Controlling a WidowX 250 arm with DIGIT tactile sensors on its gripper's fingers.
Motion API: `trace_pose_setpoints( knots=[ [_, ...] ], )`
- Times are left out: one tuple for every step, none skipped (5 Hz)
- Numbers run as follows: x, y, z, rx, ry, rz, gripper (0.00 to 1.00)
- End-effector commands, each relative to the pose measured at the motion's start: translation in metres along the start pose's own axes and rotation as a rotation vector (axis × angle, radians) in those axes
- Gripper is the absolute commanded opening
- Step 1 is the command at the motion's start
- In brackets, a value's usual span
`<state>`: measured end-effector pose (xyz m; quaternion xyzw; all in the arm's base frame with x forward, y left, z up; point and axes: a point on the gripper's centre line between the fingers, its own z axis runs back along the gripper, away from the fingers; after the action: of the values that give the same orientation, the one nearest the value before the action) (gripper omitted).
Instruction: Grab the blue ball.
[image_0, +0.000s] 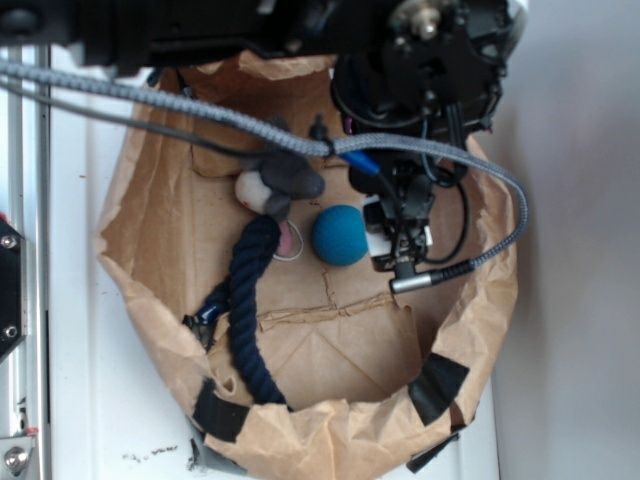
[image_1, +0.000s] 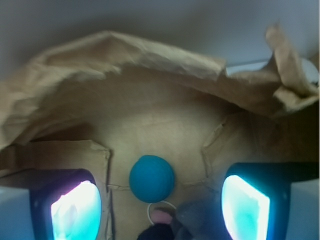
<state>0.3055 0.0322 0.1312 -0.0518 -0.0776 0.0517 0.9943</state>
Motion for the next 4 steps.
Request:
trace_pose_setpoints(
  knots=[
    [0.011,-0.002,0.020,0.002,-0.070,-0.005,1.00],
    [0.011,-0.002,0.020,0.002,-0.070,-0.005,1.00],
    [0.002,-0.010,-0.002,-0.020,0.036,-0.179,1.00],
    [-0.004,-0.018,-0.023,-0.021,0.045,-0.270,1.00]
  ],
)
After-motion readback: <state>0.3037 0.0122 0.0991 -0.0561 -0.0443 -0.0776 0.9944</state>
